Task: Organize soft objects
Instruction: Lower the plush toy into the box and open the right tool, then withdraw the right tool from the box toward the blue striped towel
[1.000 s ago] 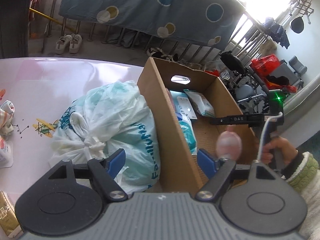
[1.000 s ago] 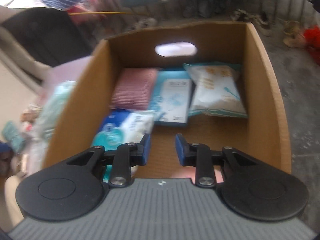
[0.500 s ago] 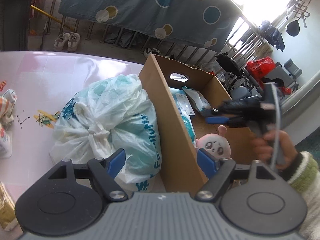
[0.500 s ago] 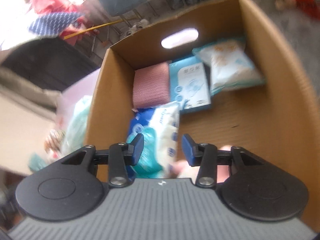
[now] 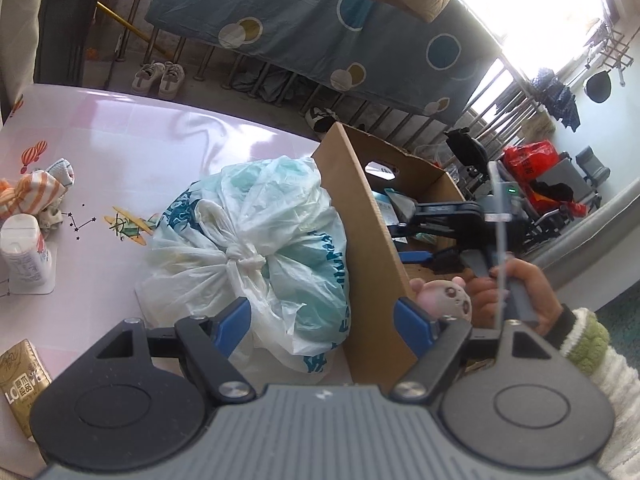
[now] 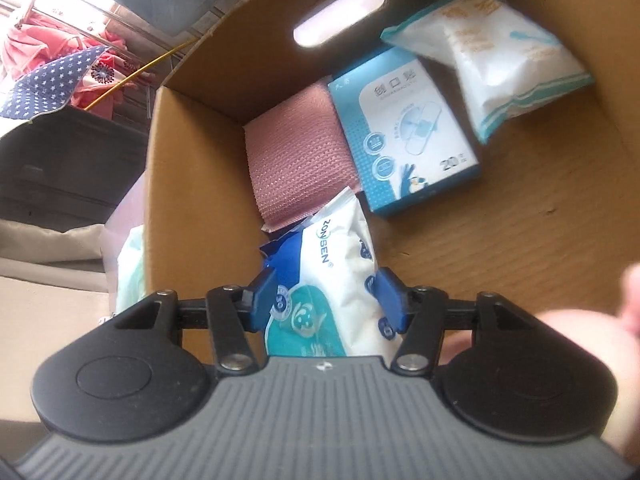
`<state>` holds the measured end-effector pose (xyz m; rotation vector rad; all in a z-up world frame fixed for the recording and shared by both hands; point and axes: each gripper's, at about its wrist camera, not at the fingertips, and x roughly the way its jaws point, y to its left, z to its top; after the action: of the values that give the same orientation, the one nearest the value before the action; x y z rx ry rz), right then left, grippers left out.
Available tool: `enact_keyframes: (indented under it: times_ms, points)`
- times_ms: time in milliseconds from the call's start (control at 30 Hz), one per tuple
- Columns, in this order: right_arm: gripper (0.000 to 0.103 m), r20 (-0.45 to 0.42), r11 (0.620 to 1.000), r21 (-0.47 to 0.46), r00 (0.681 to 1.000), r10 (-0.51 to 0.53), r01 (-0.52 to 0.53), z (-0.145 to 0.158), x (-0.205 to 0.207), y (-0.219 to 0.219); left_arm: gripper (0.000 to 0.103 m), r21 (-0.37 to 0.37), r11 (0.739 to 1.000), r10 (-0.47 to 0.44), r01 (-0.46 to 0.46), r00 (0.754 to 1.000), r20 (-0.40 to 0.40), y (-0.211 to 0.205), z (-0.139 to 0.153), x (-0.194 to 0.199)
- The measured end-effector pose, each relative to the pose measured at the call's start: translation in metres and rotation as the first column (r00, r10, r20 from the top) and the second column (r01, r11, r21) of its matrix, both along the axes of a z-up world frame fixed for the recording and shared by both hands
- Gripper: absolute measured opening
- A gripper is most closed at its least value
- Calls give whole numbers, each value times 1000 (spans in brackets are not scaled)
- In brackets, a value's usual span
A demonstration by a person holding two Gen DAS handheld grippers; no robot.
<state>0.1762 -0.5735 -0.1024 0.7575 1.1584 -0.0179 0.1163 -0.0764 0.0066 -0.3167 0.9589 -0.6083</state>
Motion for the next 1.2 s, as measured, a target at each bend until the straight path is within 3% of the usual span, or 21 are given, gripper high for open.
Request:
enact_keyframes:
  times_ms: [67, 100, 167, 233, 367, 567, 633, 667, 700, 800, 900, 1033, 1200]
  points:
    - [61, 36, 998, -49, 999, 29, -27, 25, -16, -5, 79, -4, 1000, -1, 1, 1000, 10, 3, 1, -2]
    - [72, 49, 995, -94, 998, 48, -43, 37, -25, -7, 79, -5, 1000, -2, 2, 1000, 16, 3, 2, -3]
    - [86, 52, 980, -193, 997, 61, -50, 57, -45, -14, 79, -8, 1000, -3, 3, 1000, 22, 5, 2, -4]
    - [88, 14, 963, -267, 999, 51, -46, 69, -61, -20, 79, -16, 1000, -4, 5, 1000, 27, 6, 2, -6]
    - [92, -101, 952, -306, 995, -23, -9, 61, -81, -35, 79, -37, 999, -13, 14, 1000, 28, 6, 3, -12]
    - [92, -225, 971, -237, 971, -80, 25, 17, -83, -43, 79, -38, 999, -20, 22, 999, 38, 7, 7, -22]
    - [90, -208, 982, -189, 977, -55, 15, 11, -80, -39, 79, -33, 999, -16, 18, 999, 46, 10, 10, -24]
    - [85, -186, 983, -185, 982, -45, 10, 8, -80, -37, 79, -31, 999, -13, 14, 999, 50, 12, 11, -25]
    - [78, -160, 981, -195, 987, -31, -1, 10, -79, -34, 79, -29, 1000, -9, 10, 999, 52, 13, 12, -25]
    - [75, -99, 957, -287, 995, 8, -36, 20, -74, -29, 79, -24, 1000, 3, -2, 999, 50, 17, 13, -23]
    - [74, -6, 947, -318, 999, 53, -52, 33, -68, -33, 79, -17, 1000, 6, -6, 999, 40, 15, 12, -20]
    - [75, 84, 917, -378, 982, 172, -128, 41, -46, -29, 79, 0, 1000, -1, 1, 999, 37, 9, 10, -17]
    - [78, 99, 865, -450, 951, 294, -221, 26, -21, -15, 79, 29, 1000, -2, 1, 999, 35, 2, 7, -17]
